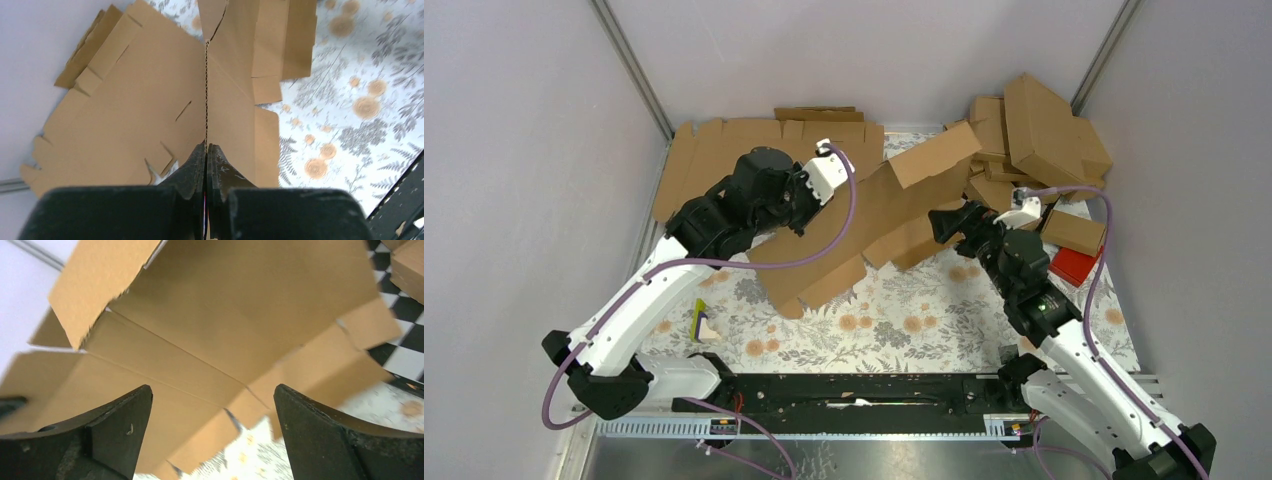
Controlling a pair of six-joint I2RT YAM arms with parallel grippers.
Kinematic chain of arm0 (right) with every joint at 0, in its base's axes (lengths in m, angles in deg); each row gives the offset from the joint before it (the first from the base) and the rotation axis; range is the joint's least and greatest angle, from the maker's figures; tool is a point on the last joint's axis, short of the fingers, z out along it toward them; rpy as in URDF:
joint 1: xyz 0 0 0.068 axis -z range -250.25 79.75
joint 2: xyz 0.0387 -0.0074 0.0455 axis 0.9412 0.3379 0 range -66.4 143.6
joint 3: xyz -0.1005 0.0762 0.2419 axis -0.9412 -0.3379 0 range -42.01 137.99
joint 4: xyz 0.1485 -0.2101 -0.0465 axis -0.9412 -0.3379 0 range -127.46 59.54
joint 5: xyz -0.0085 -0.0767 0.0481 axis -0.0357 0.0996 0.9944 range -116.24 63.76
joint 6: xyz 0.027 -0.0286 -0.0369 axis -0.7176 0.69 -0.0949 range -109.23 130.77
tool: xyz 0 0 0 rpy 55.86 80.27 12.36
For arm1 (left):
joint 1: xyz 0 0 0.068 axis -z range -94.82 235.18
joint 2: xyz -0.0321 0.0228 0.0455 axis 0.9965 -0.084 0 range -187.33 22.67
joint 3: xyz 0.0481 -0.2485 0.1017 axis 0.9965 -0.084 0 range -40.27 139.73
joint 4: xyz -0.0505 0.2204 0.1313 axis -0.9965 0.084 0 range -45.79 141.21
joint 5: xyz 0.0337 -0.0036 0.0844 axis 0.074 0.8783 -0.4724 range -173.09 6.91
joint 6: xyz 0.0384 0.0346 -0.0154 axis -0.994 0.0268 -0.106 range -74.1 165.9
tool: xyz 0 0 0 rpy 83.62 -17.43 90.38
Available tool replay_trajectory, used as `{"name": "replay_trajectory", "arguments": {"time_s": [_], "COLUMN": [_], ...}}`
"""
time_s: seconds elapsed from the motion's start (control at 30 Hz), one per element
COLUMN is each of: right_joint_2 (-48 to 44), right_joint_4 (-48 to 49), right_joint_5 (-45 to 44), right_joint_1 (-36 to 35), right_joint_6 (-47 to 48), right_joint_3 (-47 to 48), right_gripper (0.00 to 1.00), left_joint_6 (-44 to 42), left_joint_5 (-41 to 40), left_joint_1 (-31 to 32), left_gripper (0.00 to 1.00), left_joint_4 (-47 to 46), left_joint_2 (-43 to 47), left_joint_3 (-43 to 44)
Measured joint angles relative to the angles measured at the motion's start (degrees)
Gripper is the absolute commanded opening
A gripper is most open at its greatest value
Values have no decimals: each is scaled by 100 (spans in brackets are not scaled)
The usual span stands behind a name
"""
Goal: Fold the paper box
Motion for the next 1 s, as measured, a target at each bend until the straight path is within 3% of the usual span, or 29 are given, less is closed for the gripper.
{"name": "replay_trajectory", "arguments": {"time_s": [0.13, 0.33, 0.6, 0.8, 1.0], "right_joint_2": [127, 1178, 2079, 2761, 3244], "right_joint_4": [-590, -1191, -787, -490, -404], "right_joint_5": [236, 603, 1541, 2302, 2697], "right_joint_1": [0, 92, 1088, 1137, 916], "right_joint_6": [680, 1128, 1012, 992, 1014], "right_joint_3": [-96, 11, 13, 24, 4], "right_gripper": [100, 100, 98, 89, 90], "left_joint_6": [-243, -422, -535, -601, -601], "left_joint_5": [-243, -581, -686, -909, -1045], "left_joint_1": [-2, -2, -2, -2, -2], "left_gripper": [0, 0, 0, 0, 0], "left_joint_4": [413, 546, 490, 472, 428], "left_joint_2": [-122, -140, 188, 466, 577], "left_joint_3": [177, 184, -111, -407, -546]}}
